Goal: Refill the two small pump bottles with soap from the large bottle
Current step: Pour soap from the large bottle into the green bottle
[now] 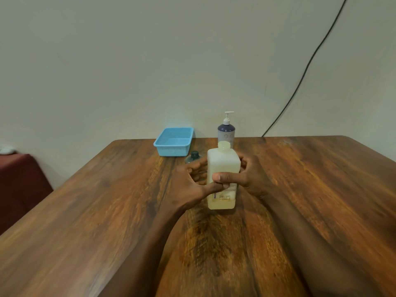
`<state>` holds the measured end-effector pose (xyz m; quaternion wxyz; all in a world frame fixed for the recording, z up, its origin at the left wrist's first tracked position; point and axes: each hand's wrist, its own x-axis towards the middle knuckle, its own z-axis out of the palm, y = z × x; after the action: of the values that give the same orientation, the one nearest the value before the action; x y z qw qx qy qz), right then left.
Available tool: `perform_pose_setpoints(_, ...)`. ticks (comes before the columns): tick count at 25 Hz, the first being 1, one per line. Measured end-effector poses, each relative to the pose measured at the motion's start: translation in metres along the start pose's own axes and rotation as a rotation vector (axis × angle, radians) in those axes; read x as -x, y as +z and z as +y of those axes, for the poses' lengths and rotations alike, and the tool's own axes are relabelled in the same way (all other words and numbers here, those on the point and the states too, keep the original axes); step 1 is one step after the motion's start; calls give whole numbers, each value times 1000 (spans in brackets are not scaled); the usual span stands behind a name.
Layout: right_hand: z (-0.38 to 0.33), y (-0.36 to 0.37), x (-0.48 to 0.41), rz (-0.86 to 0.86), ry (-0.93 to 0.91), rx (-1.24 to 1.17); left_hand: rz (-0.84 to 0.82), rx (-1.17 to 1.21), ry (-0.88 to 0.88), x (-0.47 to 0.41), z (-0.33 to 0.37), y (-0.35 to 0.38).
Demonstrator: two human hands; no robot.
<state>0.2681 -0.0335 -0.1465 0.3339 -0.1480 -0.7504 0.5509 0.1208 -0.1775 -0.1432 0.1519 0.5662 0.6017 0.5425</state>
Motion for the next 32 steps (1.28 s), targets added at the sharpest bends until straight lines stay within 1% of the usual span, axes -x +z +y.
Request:
perform_pose_setpoints(2,-1,2,4,58,7,-25,-31,-88,-7,-2,-4,-11)
perform_pose_setpoints(4,0,3,5,149,-11,-2,24,-89,8,-1,-10,-25)
perform_pose_setpoints(7,1,3,4,229,-38,22,327,-101,-88,-6,-37,-37)
perform_pose_setpoints(8,2,3,3,242,-33,25,393,-113,-128,-10,-46,-37)
perform_pose_setpoints(9,5,2,2,242,-29,22,389,-108,-178,-14,-54,-36)
perform_pose_setpoints(11,3,1,3,245,-12,5,256,-25,-291,-22,-63,-28)
perform_pose_setpoints(13,2,-2,4,259,22,-52,136,18,-341,-24,-65,-17)
perform_pose_setpoints(14,3,-4,5,269,44,-78,120,9,-332,-23,-66,-13)
perform_pose_setpoints(17,5,-8,7,317,94,-114,177,-65,-305,-23,-75,-8)
perform_pose_setpoints(21,4,-8,8,402,134,-118,214,-55,-309,-20,-78,-14)
perform_pose_setpoints(25,0,-8,8,431,135,-74,115,-144,-260,-10,-73,-22)
perform_pose_setpoints(28,-5,-6,11,438,115,-1,79,-187,-204,-1,-69,-27)
perform_pose_setpoints(32,-8,-5,14,449,30,216,76,-212,-100,4,-57,-22)
